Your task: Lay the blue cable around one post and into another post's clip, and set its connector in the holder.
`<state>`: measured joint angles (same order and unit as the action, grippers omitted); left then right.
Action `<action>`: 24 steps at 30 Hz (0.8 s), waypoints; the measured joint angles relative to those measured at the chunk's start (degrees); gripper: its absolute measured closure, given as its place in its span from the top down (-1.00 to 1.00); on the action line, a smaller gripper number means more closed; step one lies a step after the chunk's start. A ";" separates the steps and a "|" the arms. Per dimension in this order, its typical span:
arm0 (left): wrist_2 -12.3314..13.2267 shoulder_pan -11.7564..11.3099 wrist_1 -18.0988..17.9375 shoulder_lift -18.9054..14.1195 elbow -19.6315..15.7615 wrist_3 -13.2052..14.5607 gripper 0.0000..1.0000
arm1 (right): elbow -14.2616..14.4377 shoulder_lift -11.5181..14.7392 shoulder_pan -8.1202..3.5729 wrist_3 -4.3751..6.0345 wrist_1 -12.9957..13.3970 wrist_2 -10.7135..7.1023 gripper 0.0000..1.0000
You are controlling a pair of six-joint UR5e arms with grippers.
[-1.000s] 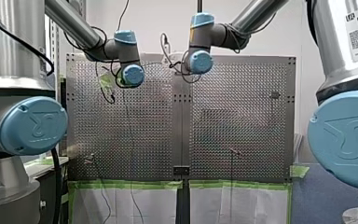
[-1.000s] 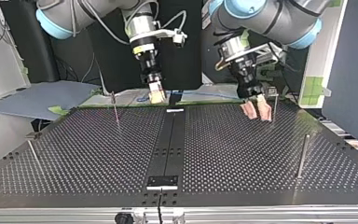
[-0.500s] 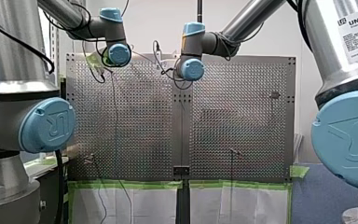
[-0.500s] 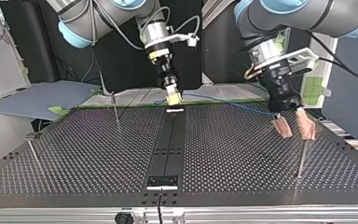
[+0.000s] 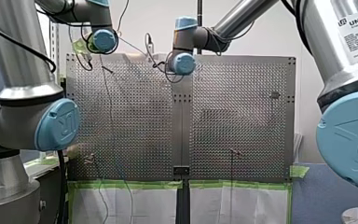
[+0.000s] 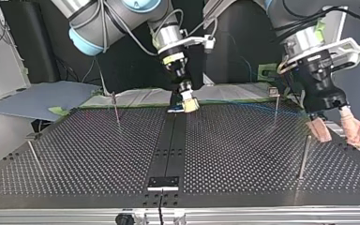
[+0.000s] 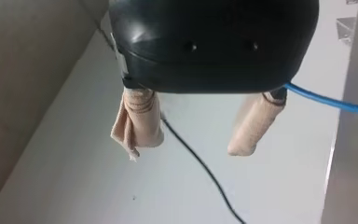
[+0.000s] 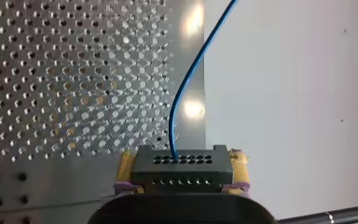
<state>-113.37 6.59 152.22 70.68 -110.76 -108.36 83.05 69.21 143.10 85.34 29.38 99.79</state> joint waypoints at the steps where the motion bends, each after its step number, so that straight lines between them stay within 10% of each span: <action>1: 0.69 -0.69 0.73 -0.12 0.08 -0.04 1.00 | -0.66 -0.24 0.23 0.04 -0.22 0.04 -1.00; 13: 7.47 -7.47 6.97 4.88 1.70 -3.16 1.00 | -5.35 -0.81 1.75 1.00 -0.17 0.61 -1.00; 24: 10.57 -13.39 3.77 8.30 3.17 -6.20 1.00 | -6.27 -1.06 1.92 1.05 0.06 0.75 -1.00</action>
<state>-102.80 -6.79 155.98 78.97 -107.59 -114.56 76.78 68.15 145.02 86.40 29.43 100.53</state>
